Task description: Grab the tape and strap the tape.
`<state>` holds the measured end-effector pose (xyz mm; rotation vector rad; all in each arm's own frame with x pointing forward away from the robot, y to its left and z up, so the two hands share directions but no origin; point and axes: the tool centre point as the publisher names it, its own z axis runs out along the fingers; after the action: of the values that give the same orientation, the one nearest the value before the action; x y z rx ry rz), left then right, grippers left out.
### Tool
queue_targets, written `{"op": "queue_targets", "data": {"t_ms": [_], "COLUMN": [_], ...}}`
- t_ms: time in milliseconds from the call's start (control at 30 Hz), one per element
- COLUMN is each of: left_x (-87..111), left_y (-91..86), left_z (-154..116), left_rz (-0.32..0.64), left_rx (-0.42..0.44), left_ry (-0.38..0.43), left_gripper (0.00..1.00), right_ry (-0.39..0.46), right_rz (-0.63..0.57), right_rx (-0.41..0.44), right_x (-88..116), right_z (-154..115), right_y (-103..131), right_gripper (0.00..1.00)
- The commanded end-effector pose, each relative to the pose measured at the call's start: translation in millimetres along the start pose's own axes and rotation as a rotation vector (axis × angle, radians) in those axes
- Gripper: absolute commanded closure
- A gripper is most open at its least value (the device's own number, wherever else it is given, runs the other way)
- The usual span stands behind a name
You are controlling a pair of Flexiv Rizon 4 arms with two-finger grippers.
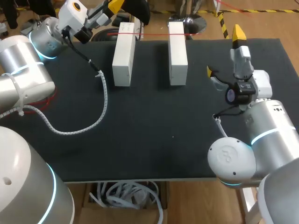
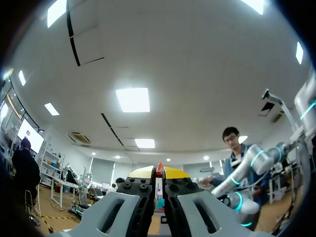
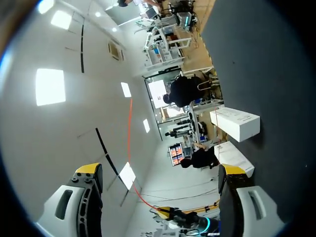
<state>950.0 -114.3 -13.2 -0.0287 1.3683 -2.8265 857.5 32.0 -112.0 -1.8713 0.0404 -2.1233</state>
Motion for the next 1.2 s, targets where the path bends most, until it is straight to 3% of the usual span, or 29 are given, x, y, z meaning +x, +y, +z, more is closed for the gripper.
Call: {"op": "queue_targets", "data": {"t_ms": [33,700,800,933,1200], "left_x": [-0.5,-0.5,-0.5,-0.5,-0.5], "left_y": [0.4,0.4,0.4,0.4,0.4], "left_z": [-1,-1,-1,-1,-1], "left_rz": [0.000,0.000,0.000,0.000,0.000], "left_rx": [0.002,0.002,0.002,0.002,0.002], "left_ry": [0.003,0.003,0.003,0.003,0.003], "left_gripper": [1.00,1.00,1.00,1.00,1.00], "right_ry": [-0.034,-0.034,-0.067,-0.092,-0.112], "right_rz": [-0.015,-0.015,0.060,0.155,0.203], "right_rx": [0.000,0.000,-0.148,-0.264,-0.396], "right_x": [10,10,7,11,23], "right_z": [-1,-1,4,4,10], "right_y": [-1,-1,-19,-33,-36], "right_gripper": [0.00,0.00,0.00,0.00,0.00]}}
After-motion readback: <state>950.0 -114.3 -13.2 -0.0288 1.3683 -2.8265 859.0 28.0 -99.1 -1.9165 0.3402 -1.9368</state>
